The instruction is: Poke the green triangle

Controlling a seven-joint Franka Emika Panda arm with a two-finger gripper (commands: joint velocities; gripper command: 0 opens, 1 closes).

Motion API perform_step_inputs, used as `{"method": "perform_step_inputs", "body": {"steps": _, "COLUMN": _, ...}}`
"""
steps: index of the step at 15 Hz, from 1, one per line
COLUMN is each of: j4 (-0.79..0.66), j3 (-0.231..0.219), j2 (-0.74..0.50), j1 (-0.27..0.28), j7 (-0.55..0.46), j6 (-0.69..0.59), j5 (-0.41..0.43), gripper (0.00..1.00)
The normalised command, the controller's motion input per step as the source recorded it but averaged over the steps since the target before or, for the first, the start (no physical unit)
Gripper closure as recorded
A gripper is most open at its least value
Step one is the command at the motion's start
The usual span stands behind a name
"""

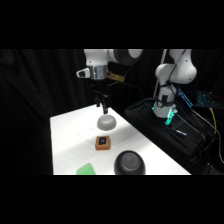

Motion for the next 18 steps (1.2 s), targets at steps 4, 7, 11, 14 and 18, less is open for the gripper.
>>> {"method": "perform_step_inputs", "body": {"steps": 4, "j4": 0.12, "j3": 0.030, "j2": 0.08, "j1": -0.010, "j7": -0.01, "j6": -0.03, "j5": 0.042, "gripper": 0.00}}
{"method": "perform_step_inputs", "body": {"steps": 7, "j4": 0.48, "j3": 0.059, "j2": 0.33, "j1": 0.031, "j7": 0.05, "j6": -0.08, "j5": 0.020, "gripper": 0.00}}
{"method": "perform_step_inputs", "body": {"steps": 11, "j4": 0.71, "j3": 0.055, "j2": 0.50, "j1": 0.059, "j7": 0.11, "j6": -0.16, "j5": -0.055, "gripper": 0.00}}
{"method": "perform_step_inputs", "body": {"steps": 14, "j4": 0.84, "j3": 0.032, "j2": 0.57, "j1": 0.068, "j7": 0.12, "j6": -0.25, "j5": -0.074, "gripper": 0.00}}
{"method": "perform_step_inputs", "body": {"steps": 18, "j4": 0.81, "j3": 0.010, "j2": 0.52, "j1": 0.061, "j7": 0.11, "j6": -0.27, "j5": -0.091, "gripper": 0.28}}
